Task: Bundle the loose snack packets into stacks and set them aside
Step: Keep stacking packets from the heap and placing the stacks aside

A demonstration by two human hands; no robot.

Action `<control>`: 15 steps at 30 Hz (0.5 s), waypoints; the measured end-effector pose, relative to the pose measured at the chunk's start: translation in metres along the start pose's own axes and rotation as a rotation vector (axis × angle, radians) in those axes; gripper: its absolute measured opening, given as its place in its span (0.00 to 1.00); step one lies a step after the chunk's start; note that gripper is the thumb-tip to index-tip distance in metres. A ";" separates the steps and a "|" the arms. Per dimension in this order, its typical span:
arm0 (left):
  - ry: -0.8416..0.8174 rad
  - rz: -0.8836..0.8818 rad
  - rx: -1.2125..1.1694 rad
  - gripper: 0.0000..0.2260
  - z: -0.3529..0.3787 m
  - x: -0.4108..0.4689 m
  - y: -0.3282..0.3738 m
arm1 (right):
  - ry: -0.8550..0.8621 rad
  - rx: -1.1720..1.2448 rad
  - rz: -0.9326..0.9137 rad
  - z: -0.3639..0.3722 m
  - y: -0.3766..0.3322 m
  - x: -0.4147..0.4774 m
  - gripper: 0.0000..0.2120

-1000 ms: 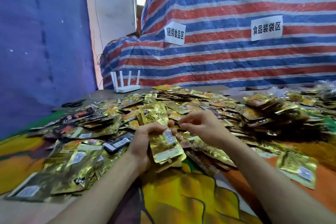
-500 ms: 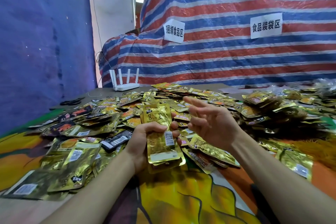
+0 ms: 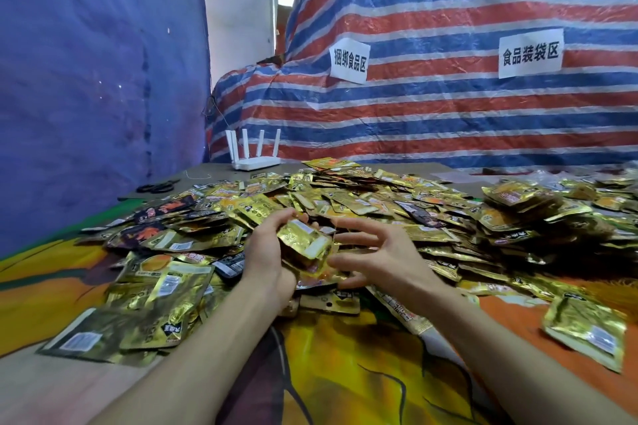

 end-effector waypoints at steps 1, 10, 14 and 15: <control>0.015 0.013 -0.012 0.09 0.000 0.000 0.002 | 0.001 -0.004 -0.025 0.009 -0.001 -0.003 0.26; 0.073 -0.054 0.022 0.23 0.003 -0.008 -0.012 | 0.188 -0.214 -0.279 0.023 -0.012 -0.014 0.30; -0.105 -0.127 0.050 0.20 0.016 -0.014 -0.022 | 0.236 -0.170 -0.322 0.020 -0.015 -0.015 0.28; -0.137 -0.141 0.046 0.19 0.018 -0.014 -0.022 | 0.240 -0.158 -0.329 0.019 -0.016 -0.014 0.27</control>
Point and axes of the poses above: each hand's wrist, its own x-axis towards the middle knuckle, its own z-axis out of the palm, y = z × x, the point moved 8 cm from there along x, towards the middle knuckle, and after that the axes turned 11 degrees about y, right-handed, at the moved point
